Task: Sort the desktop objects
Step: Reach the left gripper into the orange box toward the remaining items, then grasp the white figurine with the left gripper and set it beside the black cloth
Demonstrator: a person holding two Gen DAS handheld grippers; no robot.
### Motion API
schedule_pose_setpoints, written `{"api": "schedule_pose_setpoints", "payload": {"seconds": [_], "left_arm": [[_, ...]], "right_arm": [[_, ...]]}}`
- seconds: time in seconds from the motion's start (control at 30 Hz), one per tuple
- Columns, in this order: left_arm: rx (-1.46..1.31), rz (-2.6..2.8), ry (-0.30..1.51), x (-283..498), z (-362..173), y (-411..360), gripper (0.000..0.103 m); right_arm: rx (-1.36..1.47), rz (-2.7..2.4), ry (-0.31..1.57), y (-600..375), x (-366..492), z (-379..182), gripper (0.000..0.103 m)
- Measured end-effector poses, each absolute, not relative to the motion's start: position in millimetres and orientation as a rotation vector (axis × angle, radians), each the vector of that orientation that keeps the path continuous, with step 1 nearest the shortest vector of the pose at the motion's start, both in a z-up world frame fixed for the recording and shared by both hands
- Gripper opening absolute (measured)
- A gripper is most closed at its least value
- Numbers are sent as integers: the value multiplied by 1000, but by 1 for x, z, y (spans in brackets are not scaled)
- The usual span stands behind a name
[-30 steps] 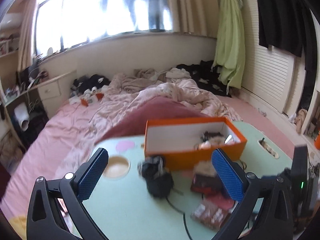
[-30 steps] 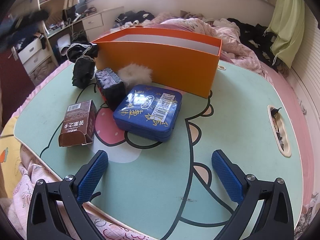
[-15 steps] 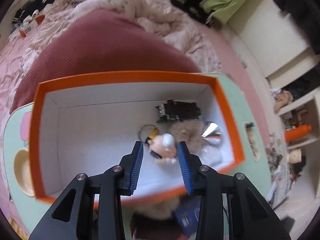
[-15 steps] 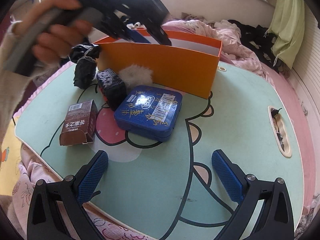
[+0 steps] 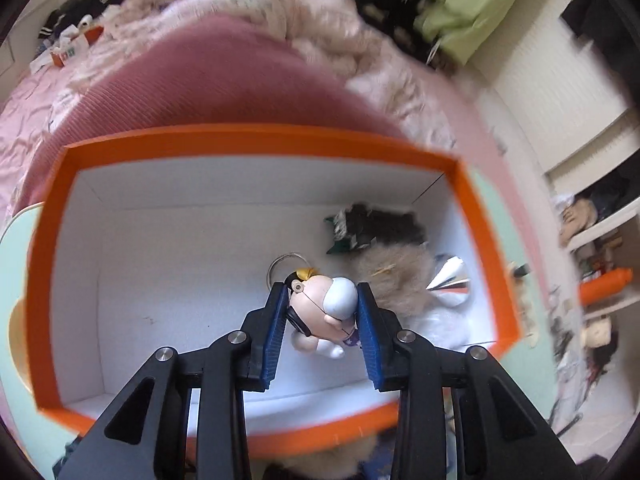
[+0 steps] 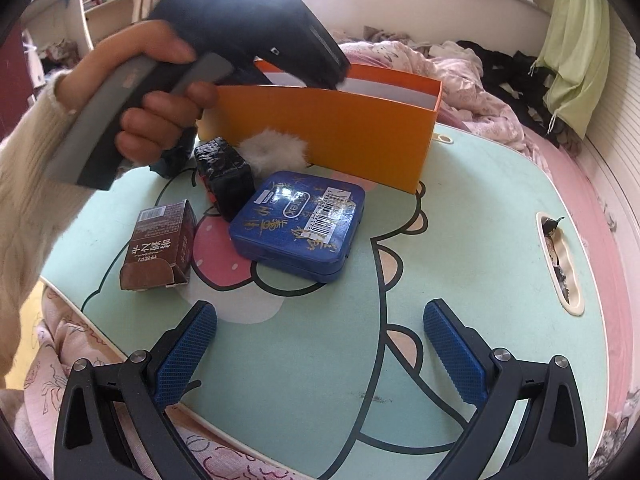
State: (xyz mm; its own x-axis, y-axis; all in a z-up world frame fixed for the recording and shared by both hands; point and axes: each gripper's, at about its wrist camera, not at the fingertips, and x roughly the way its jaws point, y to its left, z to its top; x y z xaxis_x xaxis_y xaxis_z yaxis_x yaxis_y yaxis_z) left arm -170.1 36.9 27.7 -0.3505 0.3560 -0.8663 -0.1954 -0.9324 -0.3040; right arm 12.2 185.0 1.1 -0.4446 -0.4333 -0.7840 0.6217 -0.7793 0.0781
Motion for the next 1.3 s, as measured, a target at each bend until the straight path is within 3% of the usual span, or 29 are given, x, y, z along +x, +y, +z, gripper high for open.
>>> {"api": "schedule_pose_setpoints", "payload": {"seconds": [0.2,0.37,0.87,0.93,1.0,1.07,1.13,1.2,1.3], "left_arm": [[-1222,2429,-351,-120,91,7,35],[-1113,2440,-340,-65,113,-7,35],[-1295,2585,-384,-28,32,-30,36],[-1304,2599,-432,-26,26,-34,41],[-1279,2592,-498,-23,26,-39,57],[-1226,2639,-503,-15,33,-42,61],[-1171,2713,-439,-5,42,-41,63],[-1108,2787,-343,8,52,-38,74],[-1025,2852,-207,29,59,-33,80]], "right_arm": [[1117,-2221,293,185,12,1,103],[1117,-2220,293,185,12,1,103],[1115,-2218,294,186,12,1,103],[1115,-2217,294,186,12,1,103],[1115,-2217,295,186,12,1,103],[1115,-2217,295,185,12,2,103],[1114,-2217,295,186,12,2,103],[1114,-2216,295,186,12,1,103],[1114,-2216,295,186,12,1,103]]}}
